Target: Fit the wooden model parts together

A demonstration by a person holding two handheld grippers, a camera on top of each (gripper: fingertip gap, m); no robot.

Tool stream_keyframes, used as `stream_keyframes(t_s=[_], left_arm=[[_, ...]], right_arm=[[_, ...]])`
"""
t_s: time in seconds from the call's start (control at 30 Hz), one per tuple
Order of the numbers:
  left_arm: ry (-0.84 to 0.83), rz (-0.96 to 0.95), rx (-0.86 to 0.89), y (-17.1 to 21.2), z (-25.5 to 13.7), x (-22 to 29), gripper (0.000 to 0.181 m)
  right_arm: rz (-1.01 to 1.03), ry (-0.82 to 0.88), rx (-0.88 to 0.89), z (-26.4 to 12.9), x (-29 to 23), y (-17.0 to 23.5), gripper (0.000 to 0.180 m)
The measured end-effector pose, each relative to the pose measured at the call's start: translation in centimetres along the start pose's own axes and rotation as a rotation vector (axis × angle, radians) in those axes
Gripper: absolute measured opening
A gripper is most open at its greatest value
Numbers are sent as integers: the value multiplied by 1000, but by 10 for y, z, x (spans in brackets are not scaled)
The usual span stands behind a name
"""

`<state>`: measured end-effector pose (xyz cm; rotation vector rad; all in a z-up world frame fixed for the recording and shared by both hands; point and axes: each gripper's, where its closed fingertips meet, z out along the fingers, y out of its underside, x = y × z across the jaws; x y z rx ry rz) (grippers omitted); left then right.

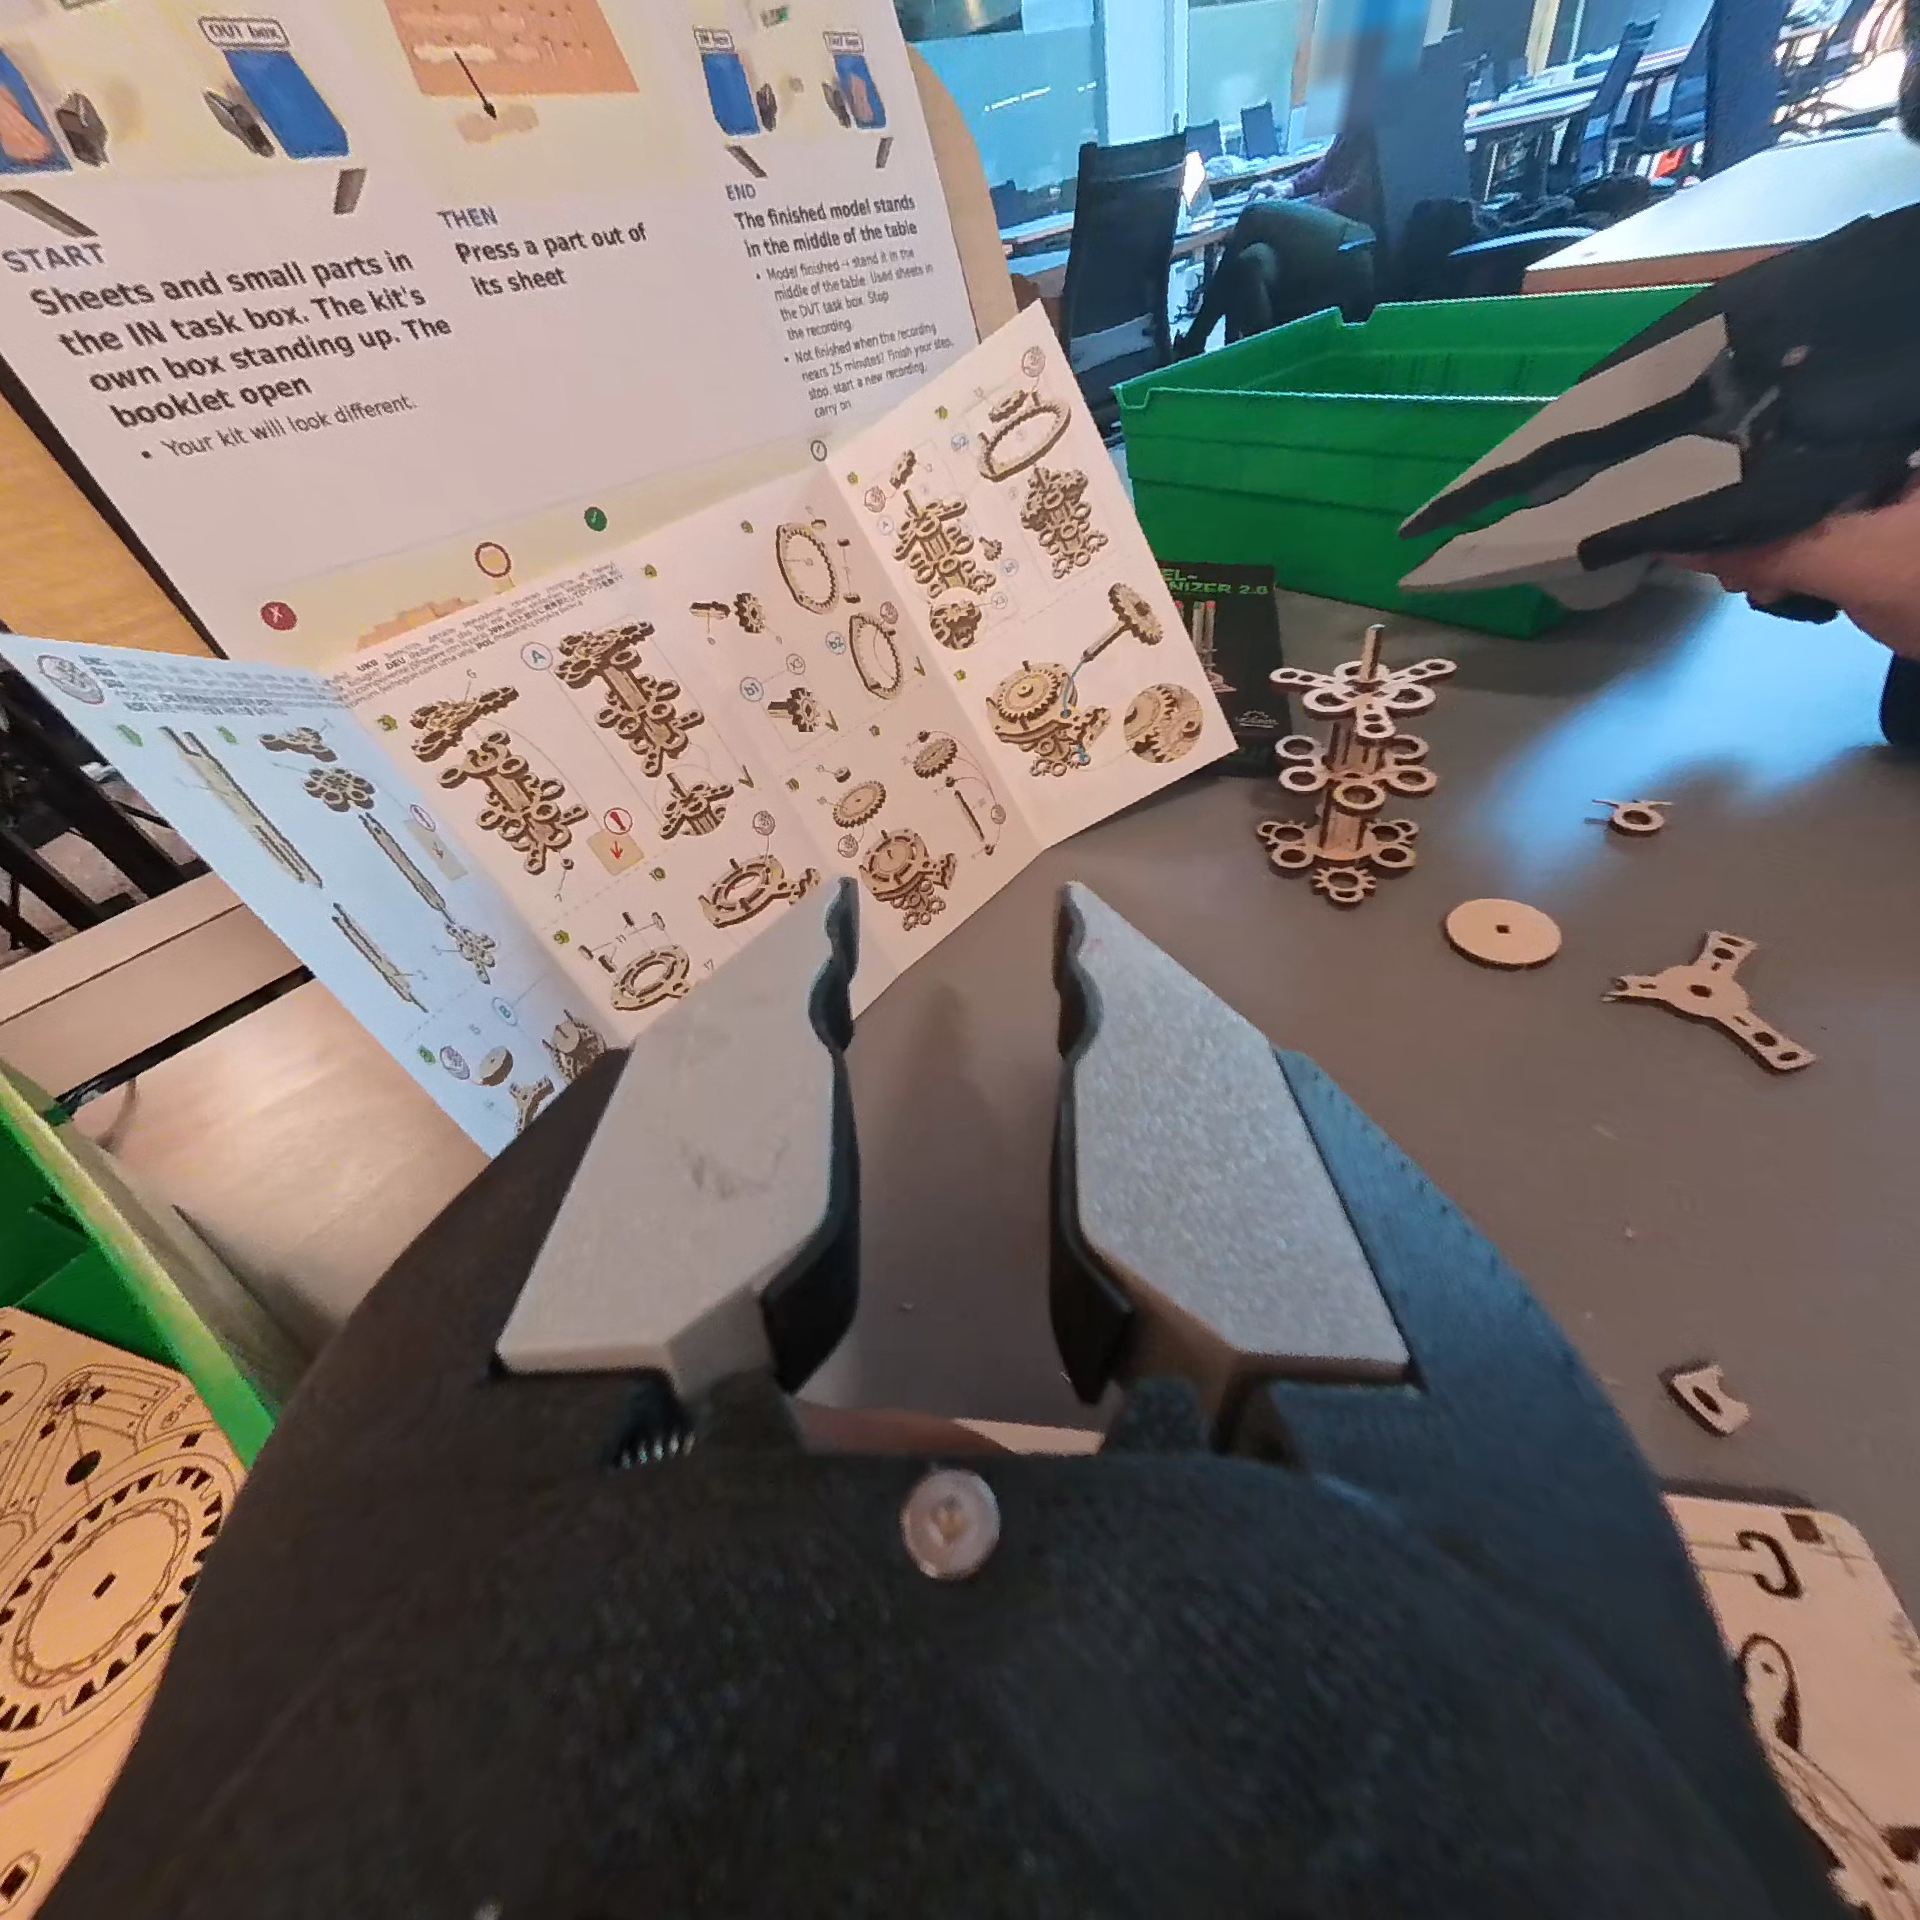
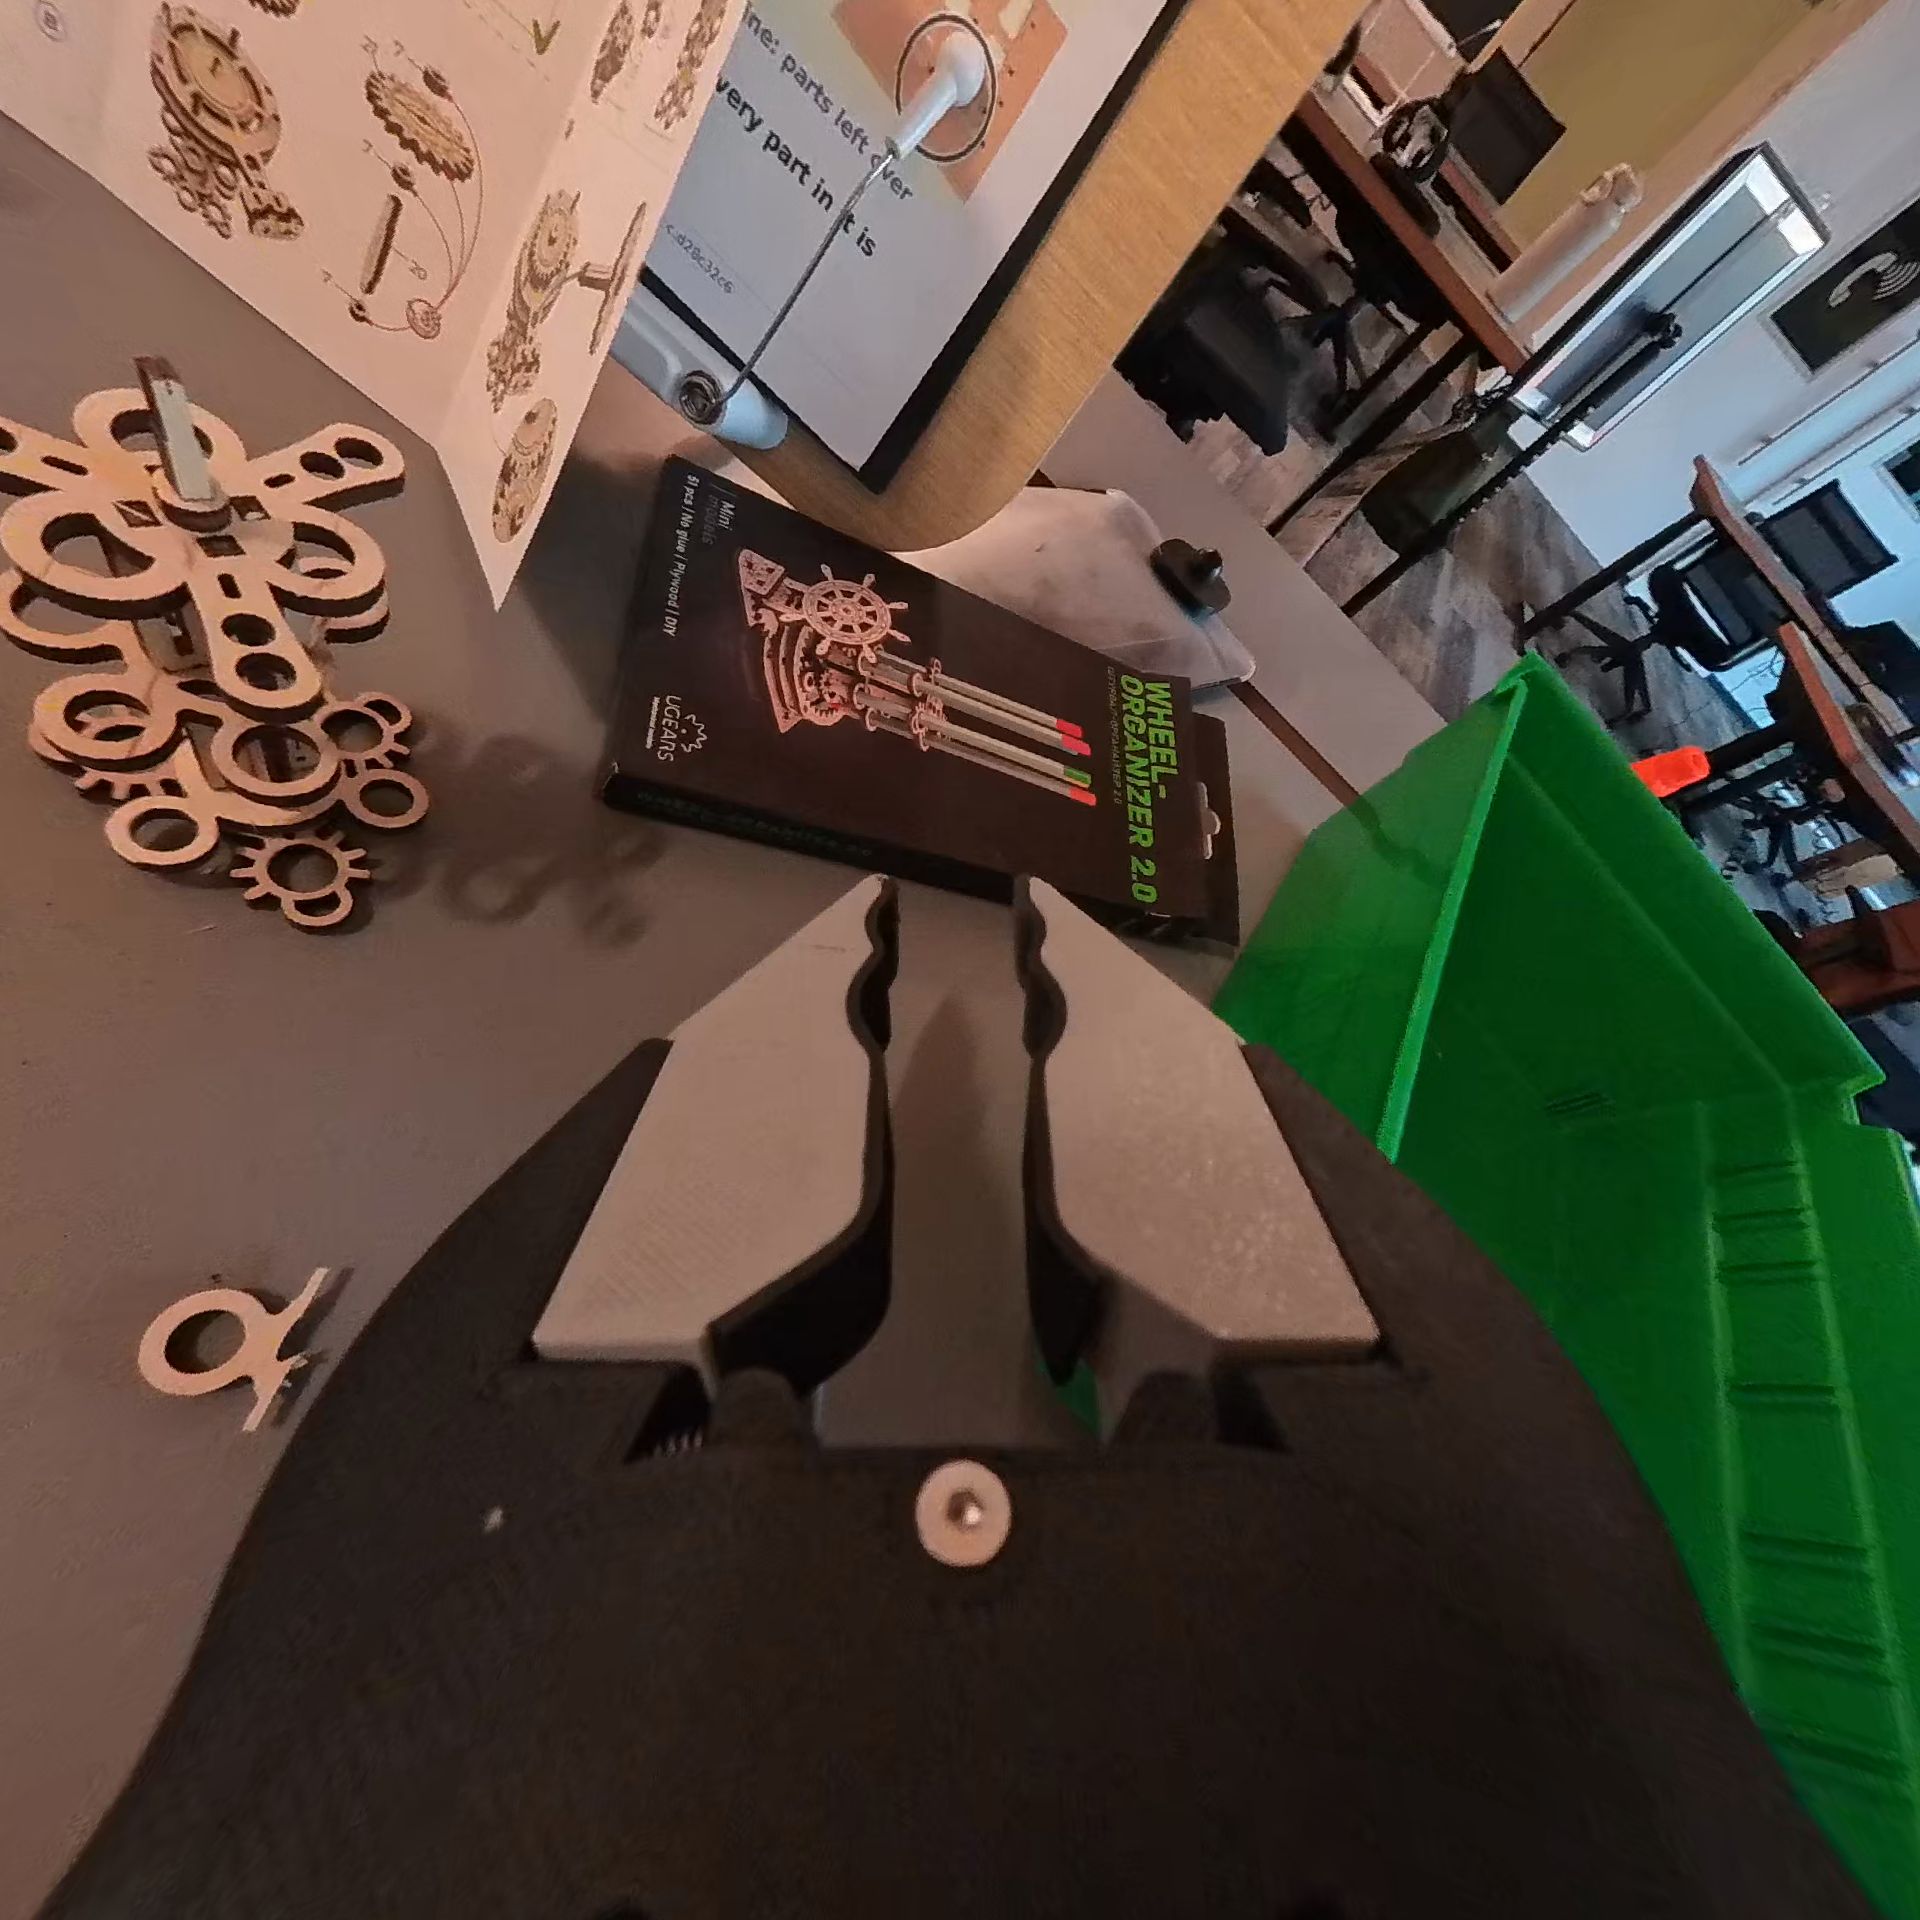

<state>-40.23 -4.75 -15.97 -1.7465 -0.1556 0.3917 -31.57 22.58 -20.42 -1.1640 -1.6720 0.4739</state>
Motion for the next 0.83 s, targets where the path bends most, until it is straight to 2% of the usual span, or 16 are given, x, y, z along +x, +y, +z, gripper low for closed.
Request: stream_keyframes(t_s=[0.83], left_arm=[[-3, -14, 1, 0, -3, -4, 34]], right_arm=[[49, -46, -16, 6, -4, 4, 18]])
